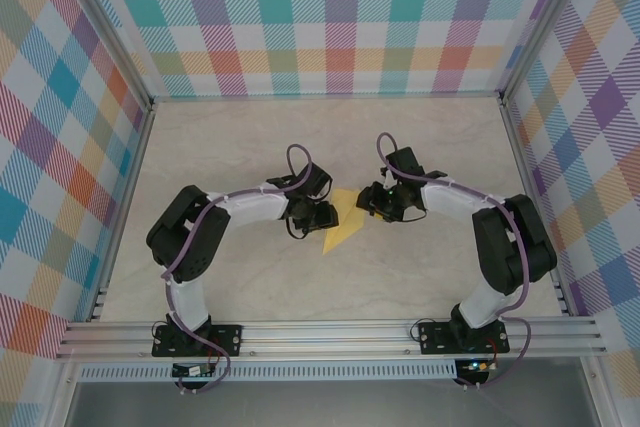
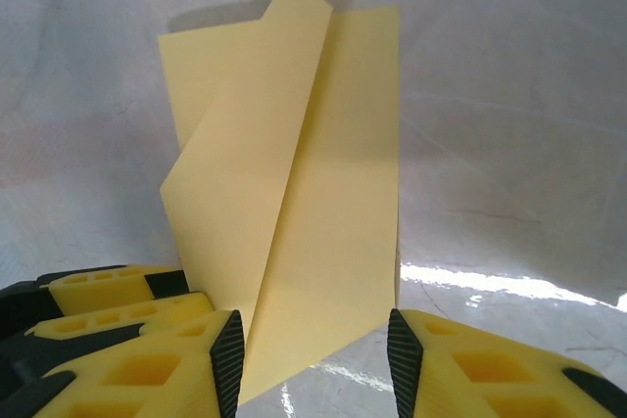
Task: Fold a paper plane with a square sheet of paper (pick it up from the middle)
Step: Turn over the paper at the center of the table.
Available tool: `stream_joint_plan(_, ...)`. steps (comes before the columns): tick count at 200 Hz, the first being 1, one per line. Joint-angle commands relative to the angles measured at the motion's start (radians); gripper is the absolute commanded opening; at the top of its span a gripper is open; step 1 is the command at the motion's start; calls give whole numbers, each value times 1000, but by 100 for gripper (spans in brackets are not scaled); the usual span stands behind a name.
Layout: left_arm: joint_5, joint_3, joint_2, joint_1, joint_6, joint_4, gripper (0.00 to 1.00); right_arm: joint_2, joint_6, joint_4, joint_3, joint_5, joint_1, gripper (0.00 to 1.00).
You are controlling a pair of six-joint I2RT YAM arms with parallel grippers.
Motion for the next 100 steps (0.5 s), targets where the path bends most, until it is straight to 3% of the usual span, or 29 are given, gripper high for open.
stream_joint_plan(1,29,37,26,8,23,-39,42,11,77,62,-31,-54,-3,45)
stream_joint_plan(100,27,62,55,9,39,-59,39,111,97,62,-26,-83,-3,41)
